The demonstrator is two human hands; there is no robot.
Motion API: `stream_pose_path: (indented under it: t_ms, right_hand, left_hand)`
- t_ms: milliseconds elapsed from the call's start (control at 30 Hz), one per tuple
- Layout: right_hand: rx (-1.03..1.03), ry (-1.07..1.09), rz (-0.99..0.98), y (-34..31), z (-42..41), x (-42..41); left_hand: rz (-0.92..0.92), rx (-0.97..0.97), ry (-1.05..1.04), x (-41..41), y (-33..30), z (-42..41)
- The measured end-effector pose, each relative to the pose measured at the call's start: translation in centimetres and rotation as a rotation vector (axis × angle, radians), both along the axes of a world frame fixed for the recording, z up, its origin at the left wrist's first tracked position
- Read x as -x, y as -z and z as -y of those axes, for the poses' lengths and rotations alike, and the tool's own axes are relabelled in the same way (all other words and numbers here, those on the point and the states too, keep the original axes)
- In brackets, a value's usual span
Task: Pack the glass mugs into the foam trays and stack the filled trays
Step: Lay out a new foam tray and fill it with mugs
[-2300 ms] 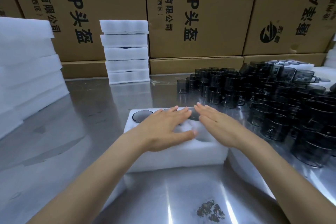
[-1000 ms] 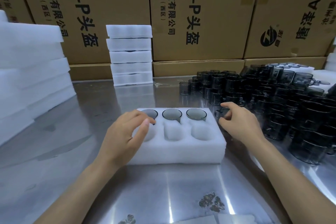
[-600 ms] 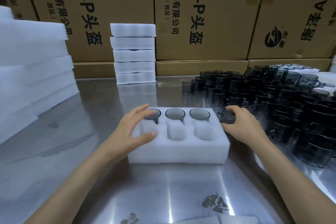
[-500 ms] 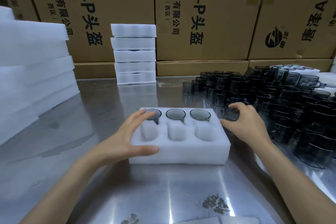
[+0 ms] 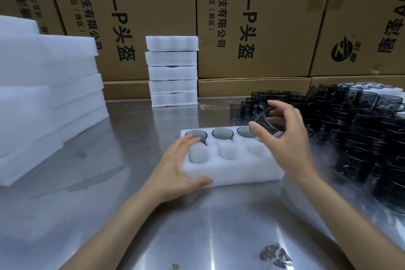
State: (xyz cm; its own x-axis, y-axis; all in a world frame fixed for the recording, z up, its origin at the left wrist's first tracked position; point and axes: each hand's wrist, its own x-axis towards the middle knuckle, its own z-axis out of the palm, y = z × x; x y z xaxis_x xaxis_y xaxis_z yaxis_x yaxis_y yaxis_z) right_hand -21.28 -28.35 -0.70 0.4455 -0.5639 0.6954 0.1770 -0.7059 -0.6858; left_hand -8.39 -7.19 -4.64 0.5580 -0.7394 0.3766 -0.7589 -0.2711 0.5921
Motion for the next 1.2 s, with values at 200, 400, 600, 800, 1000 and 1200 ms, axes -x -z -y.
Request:
stream_pose_path:
  t_ms: [200, 400, 600, 800, 1000, 1200]
  right_hand:
    - [0.109, -0.210, -0.051, -0.6, -4.5, -2.8]
    - [0.235, -0.237, -0.238, 0.3, -8.9, -5.8]
    - [0.293, -0.208, -0.410, 1.2, -8.6, -6.1]
    - [0.322, -0.210, -0.475, 0.9, -8.6, -5.9]
    - [0.397, -0.242, -0.535, 1.1, -7.9, -4.9]
    - [0.489, -0.224, -0.486, 1.3, -7.2, -2.9]
  left_hand:
    - [-0.157, 0.128, 0.069, -0.8, 0.8, 0.0]
    - [-0.263, 0.201, 0.077, -1.6, 1.1, -0.2]
    - [-0.243, 0.203, 0.076, -1.7, 1.2, -0.3]
    - [-0.229, 0.203, 0.091, -1.5, 1.3, -0.4]
    - [-0.116, 0.168, 0.068, -1.1, 0.8, -1.1]
    - [0.240, 0.192, 0.024, 0.5, -0.7, -1.9]
